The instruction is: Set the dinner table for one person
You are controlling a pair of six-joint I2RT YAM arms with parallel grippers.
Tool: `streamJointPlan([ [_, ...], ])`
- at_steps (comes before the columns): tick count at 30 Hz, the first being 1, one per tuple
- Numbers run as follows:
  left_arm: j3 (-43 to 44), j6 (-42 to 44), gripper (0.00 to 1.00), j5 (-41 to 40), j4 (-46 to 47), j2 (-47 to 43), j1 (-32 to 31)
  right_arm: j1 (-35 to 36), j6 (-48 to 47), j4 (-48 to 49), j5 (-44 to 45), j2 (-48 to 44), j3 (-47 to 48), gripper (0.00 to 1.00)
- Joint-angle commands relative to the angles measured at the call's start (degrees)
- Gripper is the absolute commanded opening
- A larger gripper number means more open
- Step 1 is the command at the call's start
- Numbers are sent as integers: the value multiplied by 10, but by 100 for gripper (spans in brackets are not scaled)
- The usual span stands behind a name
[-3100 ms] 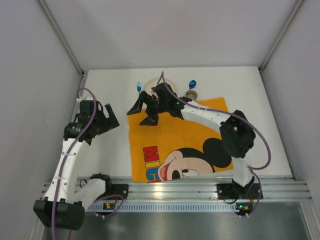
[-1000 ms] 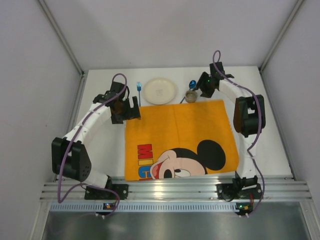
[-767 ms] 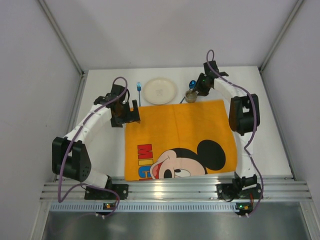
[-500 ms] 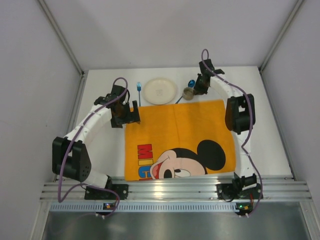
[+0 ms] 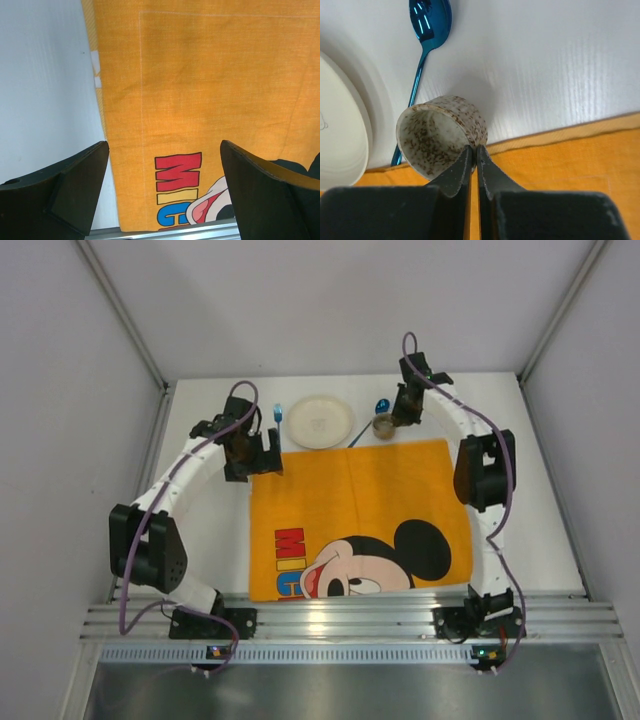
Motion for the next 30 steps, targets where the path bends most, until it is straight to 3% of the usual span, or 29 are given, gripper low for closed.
streamJointPlan([
  [1, 33, 10, 98, 7, -4, 9, 1, -17, -30, -3, 36, -144, -22, 0],
  [7, 47, 12, 98, 3, 2, 24, 1, -64, -36, 39, 41, -306, -249, 0],
  [8, 50, 12, 98, 2, 2, 26, 1, -72, -31, 50, 29, -324, -316, 0],
  [13, 71, 9, 98, -10, 5, 46, 1, -108, -23, 116, -16, -384, -471, 0],
  [20, 157, 15, 98, -61, -10, 95, 1, -110, 0, 232, -52, -408, -550, 0],
  [30, 230, 27, 98, -105, 0, 173, 1, -109, 16, 296, -81, -401, -586, 0],
])
